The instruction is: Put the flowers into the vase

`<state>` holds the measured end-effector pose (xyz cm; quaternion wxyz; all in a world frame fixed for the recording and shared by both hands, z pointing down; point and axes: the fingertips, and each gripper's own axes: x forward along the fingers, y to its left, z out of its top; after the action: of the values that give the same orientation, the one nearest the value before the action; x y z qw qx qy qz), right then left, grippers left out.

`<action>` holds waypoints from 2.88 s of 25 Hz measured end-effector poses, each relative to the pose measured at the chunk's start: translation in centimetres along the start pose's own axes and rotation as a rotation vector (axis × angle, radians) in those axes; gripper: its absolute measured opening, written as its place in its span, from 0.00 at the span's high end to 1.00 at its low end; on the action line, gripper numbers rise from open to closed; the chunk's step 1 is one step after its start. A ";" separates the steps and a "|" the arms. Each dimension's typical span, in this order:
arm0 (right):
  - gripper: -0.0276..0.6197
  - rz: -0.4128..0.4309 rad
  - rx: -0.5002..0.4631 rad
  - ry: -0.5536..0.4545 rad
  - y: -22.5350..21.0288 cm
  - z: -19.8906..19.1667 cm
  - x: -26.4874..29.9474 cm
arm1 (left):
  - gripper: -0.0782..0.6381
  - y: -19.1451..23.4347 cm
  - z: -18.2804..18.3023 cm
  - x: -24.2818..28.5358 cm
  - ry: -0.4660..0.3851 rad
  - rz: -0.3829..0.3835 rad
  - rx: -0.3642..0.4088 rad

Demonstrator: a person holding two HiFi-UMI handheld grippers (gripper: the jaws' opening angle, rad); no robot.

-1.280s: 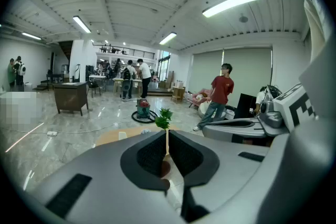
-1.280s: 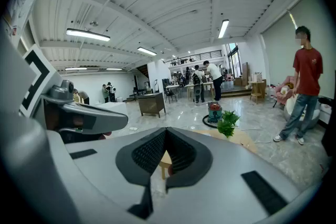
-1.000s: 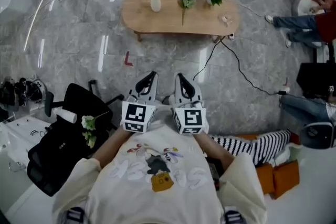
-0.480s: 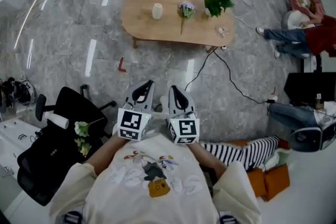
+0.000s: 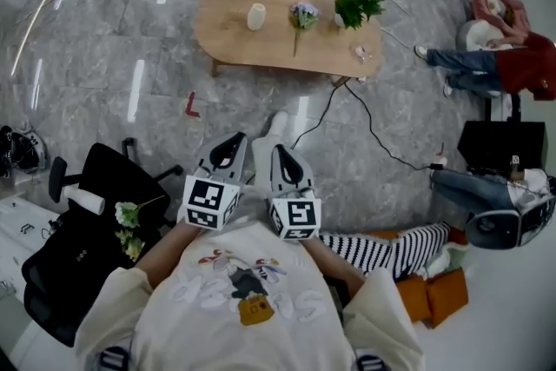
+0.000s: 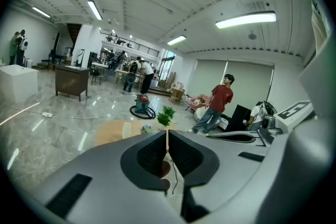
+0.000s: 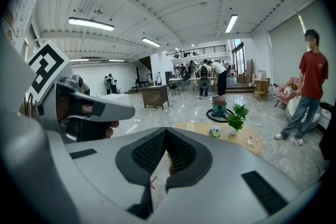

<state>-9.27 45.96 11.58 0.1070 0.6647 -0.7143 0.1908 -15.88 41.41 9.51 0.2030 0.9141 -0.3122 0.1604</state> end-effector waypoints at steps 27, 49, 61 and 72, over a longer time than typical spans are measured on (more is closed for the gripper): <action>0.95 0.172 0.131 -0.038 -25.6 11.4 19.6 | 0.86 0.8 12.6 27.4 0.056 0.193 0.095; 0.95 0.187 0.079 0.090 -29.2 8.2 28.2 | 0.86 6.0 9.7 34.4 0.181 0.191 -0.027; 0.95 0.156 0.137 0.164 -31.5 2.9 31.8 | 0.86 8.9 3.6 40.5 0.295 0.185 -0.085; 0.95 0.129 0.145 0.189 -29.4 0.4 38.7 | 0.86 15.6 3.5 42.5 0.257 0.197 -0.132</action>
<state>16.32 9.30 30.80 0.1128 0.6026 -0.7266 0.3102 6.79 6.98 28.55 0.2841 0.8358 -0.3814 0.2743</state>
